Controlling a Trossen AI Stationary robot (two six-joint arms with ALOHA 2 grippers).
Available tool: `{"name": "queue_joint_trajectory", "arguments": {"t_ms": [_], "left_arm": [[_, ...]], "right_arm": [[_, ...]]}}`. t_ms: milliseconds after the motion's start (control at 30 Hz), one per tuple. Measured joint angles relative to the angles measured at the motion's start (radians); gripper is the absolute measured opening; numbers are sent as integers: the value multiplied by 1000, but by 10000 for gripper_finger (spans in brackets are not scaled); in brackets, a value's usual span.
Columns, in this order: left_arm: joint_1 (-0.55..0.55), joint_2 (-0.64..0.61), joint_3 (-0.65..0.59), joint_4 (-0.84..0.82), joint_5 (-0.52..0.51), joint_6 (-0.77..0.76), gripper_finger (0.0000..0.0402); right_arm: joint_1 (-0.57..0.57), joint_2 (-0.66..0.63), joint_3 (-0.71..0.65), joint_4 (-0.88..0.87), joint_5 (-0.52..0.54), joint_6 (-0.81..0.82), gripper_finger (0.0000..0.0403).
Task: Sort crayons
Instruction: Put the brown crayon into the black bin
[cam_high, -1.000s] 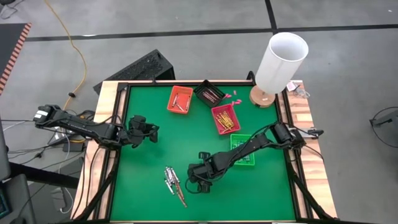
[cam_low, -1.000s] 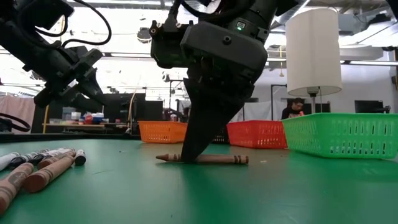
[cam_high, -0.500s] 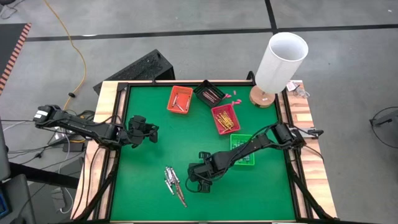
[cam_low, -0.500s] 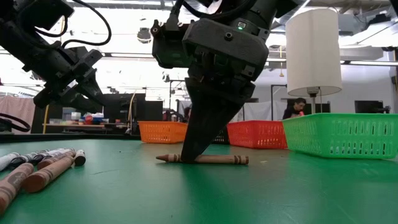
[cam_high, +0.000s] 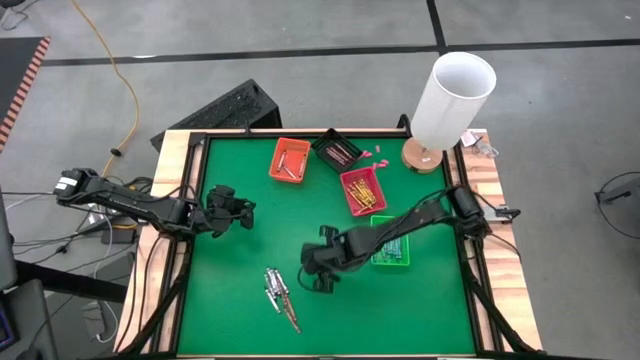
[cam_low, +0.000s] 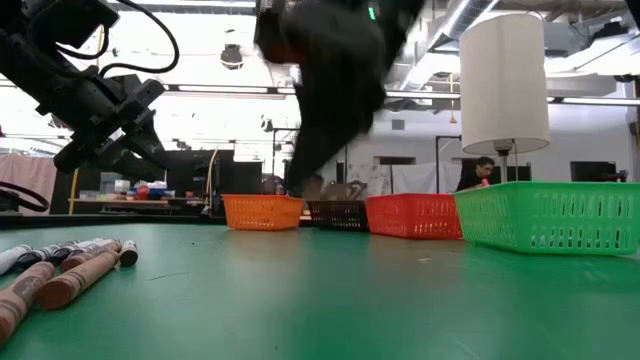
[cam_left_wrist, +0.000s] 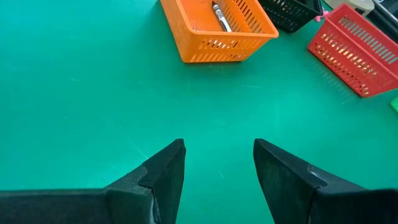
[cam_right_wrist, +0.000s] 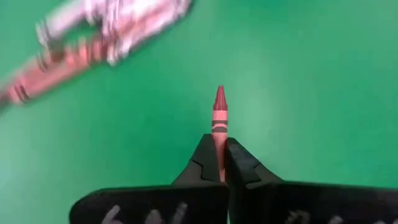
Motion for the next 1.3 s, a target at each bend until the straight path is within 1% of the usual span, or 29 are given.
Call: {"name": "queue_joint_trajectory", "arguments": {"t_ms": [333,533,900,1133,1300], "left_arm": [[0,0,0,0,0,0,180],[0,0,0,0,0,5,180],[0,0,0,0,-7,25,180],[0,0,0,1,-48,28,180],[0,0,0,1,-51,28,180]], "right_arm": [[-92,-176,1,-42,53,-50,0],[-147,-223,0,-81,71,-77,0],[-325,-223,1,-103,75,-172,0],[-490,-223,1,-77,76,-260,0],[-607,-223,2,-27,66,-312,0]]}}
